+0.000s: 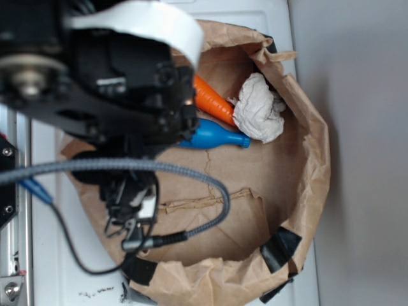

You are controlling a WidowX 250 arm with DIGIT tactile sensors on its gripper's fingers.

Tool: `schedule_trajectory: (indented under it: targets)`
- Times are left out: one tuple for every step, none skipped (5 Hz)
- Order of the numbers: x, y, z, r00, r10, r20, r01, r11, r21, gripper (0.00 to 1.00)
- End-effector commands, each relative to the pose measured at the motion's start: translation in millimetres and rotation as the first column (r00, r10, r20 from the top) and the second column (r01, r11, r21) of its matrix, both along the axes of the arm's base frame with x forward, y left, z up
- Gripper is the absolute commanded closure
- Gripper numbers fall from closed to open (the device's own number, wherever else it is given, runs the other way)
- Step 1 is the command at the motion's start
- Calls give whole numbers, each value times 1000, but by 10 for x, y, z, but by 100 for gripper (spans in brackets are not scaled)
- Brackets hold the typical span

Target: Grab the blue bottle.

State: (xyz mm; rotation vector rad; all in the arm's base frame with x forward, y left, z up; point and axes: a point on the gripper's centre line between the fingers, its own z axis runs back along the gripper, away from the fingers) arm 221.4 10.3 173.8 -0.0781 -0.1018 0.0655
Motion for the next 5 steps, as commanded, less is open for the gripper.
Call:
schedule_trajectory:
  targets:
    - [132,39,-162,999,-38,37,39,998,-40,0]
    - [132,39,-162,999,-38,37,39,998,-40,0]
    - [132,39,-162,999,-38,37,39,998,-40,0]
    - [132,39,-162,999,-38,37,39,998,-40,0]
    - [216,47,-417,999,-36,40,37,999,-11,0]
